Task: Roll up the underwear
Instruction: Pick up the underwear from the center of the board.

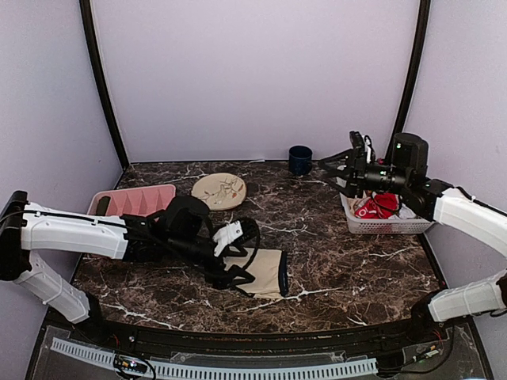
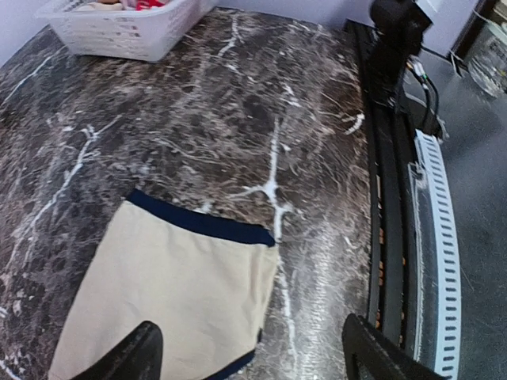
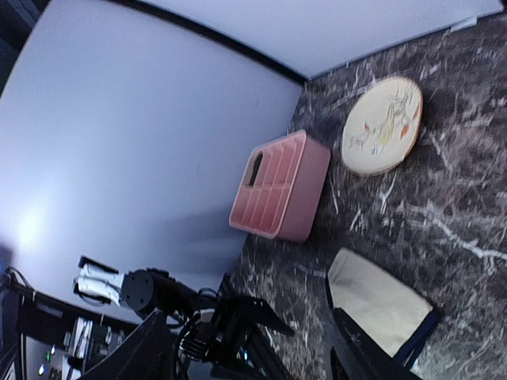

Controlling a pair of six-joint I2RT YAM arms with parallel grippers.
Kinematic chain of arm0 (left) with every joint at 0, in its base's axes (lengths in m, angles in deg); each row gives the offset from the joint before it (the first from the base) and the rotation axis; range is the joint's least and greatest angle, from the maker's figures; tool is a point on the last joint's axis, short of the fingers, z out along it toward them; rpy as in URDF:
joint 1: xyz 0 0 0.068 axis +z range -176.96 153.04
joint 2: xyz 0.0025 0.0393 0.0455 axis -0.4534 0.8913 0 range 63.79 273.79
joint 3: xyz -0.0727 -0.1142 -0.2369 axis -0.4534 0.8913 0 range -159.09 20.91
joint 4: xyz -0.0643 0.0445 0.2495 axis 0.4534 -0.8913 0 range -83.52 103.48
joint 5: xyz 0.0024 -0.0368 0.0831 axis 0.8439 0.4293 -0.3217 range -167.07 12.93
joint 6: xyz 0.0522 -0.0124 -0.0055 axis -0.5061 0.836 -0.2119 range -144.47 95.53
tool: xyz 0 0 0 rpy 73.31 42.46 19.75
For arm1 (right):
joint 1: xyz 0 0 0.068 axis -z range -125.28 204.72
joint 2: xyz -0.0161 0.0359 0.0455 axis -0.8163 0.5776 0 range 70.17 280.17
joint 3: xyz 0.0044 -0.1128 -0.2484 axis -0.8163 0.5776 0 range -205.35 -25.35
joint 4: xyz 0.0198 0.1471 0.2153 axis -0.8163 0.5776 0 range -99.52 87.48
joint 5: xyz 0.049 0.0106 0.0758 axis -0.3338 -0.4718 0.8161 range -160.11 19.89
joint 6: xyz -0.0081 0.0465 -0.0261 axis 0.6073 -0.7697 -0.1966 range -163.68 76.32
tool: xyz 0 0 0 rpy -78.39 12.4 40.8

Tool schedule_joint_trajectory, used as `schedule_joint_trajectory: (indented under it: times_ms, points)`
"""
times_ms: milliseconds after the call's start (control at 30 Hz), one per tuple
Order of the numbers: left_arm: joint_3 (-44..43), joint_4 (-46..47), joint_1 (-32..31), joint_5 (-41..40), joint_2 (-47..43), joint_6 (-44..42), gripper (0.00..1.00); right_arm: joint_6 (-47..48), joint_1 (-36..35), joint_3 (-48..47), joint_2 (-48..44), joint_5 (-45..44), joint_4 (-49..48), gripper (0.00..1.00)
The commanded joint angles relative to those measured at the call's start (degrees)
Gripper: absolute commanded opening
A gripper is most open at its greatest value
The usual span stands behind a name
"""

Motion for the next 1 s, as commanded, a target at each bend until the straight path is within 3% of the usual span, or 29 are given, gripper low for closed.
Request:
schedule_joint_trajectory:
  times_ms: [0, 233, 400, 733, 900, 967]
  points:
    - [4.8, -1.7, -4.9, -7.0, -0.5, -13.5, 0.74, 5.8, -7.5, 1.5, 2.8, 0.0, 2.3, 0.57]
    - [5.6, 4.9, -9.2, -14.8, 5.4, -23.5, 0.6, 6.9, -14.3, 3.0, 9.4, 0.1, -0.6, 0.4]
    - [4.5, 8.0, -10.4, -15.5, 10.2, -28.4, 0.54, 9.0, -15.8, 2.3, 14.9, 1.6, -0.6, 0.31]
    - [3.4, 12.8, -11.6, -19.1, 18.0, -34.2, 0.47, 10.7, -18.5, 0.4, 24.2, 3.6, -1.7, 0.22]
    - [2.8, 14.5, -12.1, -21.1, 19.9, -35.3, 0.37, 10.8, -19.3, 0.7, 27.3, 4.5, -2.5, 0.19]
    - [3.0, 14.7, -12.1, -21.8, 20.2, -35.7, 0.29, 11.4, -19.4, 0.8, 28.1, 4.8, -2.4, 0.19]
